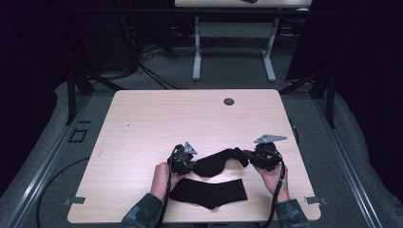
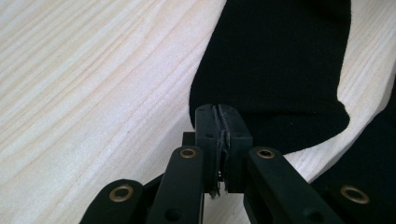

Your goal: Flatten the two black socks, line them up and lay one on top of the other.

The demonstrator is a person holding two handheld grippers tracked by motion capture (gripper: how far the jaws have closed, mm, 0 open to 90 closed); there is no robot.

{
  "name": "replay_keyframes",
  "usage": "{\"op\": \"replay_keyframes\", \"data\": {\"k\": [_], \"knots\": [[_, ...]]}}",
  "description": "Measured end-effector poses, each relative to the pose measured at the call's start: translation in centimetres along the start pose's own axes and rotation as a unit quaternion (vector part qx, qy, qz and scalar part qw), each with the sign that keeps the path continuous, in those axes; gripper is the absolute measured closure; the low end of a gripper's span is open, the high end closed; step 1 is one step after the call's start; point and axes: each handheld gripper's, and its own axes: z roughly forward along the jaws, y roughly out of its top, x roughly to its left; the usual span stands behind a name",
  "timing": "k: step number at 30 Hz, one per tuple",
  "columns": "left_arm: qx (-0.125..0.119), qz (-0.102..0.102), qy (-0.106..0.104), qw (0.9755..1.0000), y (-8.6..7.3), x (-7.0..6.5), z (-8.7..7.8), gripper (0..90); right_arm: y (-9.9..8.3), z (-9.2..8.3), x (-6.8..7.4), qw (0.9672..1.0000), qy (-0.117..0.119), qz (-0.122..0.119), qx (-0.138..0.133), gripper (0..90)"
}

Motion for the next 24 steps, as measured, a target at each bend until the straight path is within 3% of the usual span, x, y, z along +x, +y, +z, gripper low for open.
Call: {"op": "replay_keyframes", "data": {"k": [9, 13, 18, 24], "knots": [[0.004, -0.006, -0.002, 1.0000, -0.6, 0.7, -0.5, 86.3, -2.4, 0.5, -1.2, 0.9992, 0.000, -0.008, 0.039, 84.2], [0.005, -0.011, 0.000, 0.9999, -0.8, 1.0, -0.7, 81.5, -3.1, 0.6, -1.5, 0.9988, -0.006, -0.012, 0.048, 80.2], [0.006, -0.016, 0.002, 0.9998, -1.1, 1.3, -1.0, 75.5, -3.5, 0.6, -1.2, 0.9986, 0.004, -0.017, 0.050, 74.5], [0.006, -0.013, 0.008, 0.9999, -1.4, 1.7, -1.2, 73.2, -4.0, 1.8, -0.7, 0.9977, -0.010, -0.034, 0.058, 73.9]]}}
